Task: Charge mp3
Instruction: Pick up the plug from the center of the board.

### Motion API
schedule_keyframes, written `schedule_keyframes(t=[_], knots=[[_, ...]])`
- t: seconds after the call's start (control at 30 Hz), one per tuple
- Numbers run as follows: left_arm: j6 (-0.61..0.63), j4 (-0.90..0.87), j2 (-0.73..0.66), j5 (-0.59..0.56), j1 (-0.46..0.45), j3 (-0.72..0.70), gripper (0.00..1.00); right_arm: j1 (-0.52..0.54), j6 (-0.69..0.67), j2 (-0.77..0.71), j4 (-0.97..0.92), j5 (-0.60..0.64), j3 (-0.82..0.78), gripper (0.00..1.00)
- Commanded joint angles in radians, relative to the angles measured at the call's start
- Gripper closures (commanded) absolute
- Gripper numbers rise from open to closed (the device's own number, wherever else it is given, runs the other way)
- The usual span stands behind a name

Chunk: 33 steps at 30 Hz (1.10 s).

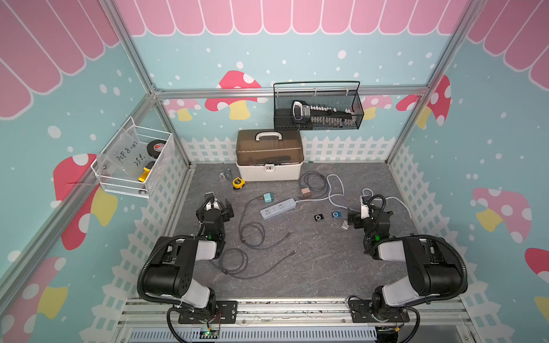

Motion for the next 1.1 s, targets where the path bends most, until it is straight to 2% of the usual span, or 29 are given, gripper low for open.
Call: schedule_keyframes(t=[0.0, 0.47, 0.57, 0.87, 0.93, 1.0, 1.07], knots=[[-0.005, -0.004, 0.004, 0.006, 0.003, 0.009, 0.01, -0.004, -0.004, -0.002, 0.017, 0.004, 0.006, 0.0], [-0.005, -0.005, 0.006, 0.006, 0.003, 0.01, 0.01, -0.005, -0.002, 0.003, 0.018, 0.003, 0.01, 0.0], [-0.005, -0.004, 0.004, 0.006, 0.003, 0.01, 0.01, -0.006, 0.026, 0.006, -0.001, 0.069, 0.022, 0.01], [-0.006, -0.004, 0.003, 0.011, 0.003, 0.008, 0.01, -0.006, 0.035, -0.002, -0.006, 0.095, 0.023, 0.01], [0.008, -0.046, -0.03, 0.038, 0.009, 0.017, 0.01, -0.006, 0.057, -0.074, -0.128, 0.138, 0.059, 0.0], [-0.01, -0.263, -0.127, 0.02, 0.01, 0.088, 0.01, -0.006, 0.053, -0.169, -0.348, 0.132, 0.144, 0.0], [0.015, -0.423, -0.196, 0.083, 0.02, 0.163, 0.01, -0.006, 0.061, -0.238, -0.523, 0.114, 0.238, 0.0]])
